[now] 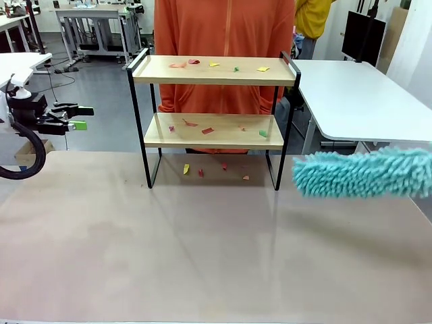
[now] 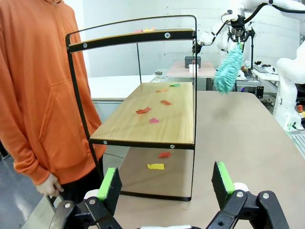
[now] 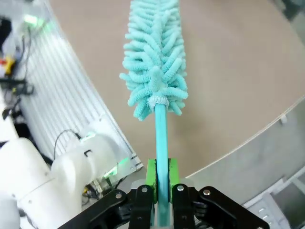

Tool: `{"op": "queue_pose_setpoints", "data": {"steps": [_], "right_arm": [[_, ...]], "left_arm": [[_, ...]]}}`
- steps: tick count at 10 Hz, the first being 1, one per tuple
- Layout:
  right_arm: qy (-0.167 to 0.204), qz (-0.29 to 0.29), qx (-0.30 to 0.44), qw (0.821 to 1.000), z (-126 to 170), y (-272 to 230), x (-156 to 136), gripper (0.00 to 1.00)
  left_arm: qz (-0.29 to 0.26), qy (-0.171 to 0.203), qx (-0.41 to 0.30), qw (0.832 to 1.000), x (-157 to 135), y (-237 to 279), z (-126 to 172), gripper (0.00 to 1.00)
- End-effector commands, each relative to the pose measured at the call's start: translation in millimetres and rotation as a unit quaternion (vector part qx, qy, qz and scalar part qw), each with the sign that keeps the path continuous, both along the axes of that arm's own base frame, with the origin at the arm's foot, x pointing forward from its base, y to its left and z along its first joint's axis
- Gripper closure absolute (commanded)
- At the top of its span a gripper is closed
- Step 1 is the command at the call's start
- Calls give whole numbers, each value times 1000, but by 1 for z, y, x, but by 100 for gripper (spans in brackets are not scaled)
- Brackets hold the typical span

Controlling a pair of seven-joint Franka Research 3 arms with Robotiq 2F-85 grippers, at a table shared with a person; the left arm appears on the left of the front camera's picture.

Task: Clean the shelf.
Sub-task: Clean the specific section of the Shelf indicated by the human with the Duster.

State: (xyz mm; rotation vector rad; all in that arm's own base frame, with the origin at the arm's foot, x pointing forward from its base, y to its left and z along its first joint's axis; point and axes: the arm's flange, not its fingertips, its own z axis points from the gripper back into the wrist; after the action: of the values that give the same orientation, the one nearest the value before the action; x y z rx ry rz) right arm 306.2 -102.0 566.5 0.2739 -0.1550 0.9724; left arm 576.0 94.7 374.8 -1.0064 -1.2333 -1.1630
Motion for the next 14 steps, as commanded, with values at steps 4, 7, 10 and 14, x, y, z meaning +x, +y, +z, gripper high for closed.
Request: {"op": "queue_pose_setpoints", "data": {"steps": [4, 7, 10, 14], "right_arm": [[-14, 188, 65, 980, -42, 90, 23, 87], [-17, 217, 98, 971, -73, 142, 51, 87], [10, 261, 77, 962, -89, 166, 65, 87], [14, 239, 74, 968, -95, 169, 58, 87]], "left_arm": [[0, -2, 2, 1000, -1, 0, 2, 0], [0, -2, 2, 1000, -1, 0, 2, 0], [0, -2, 2, 1000, -1, 0, 2, 0], [0, -2, 2, 1000, -1, 0, 2, 0]]}}
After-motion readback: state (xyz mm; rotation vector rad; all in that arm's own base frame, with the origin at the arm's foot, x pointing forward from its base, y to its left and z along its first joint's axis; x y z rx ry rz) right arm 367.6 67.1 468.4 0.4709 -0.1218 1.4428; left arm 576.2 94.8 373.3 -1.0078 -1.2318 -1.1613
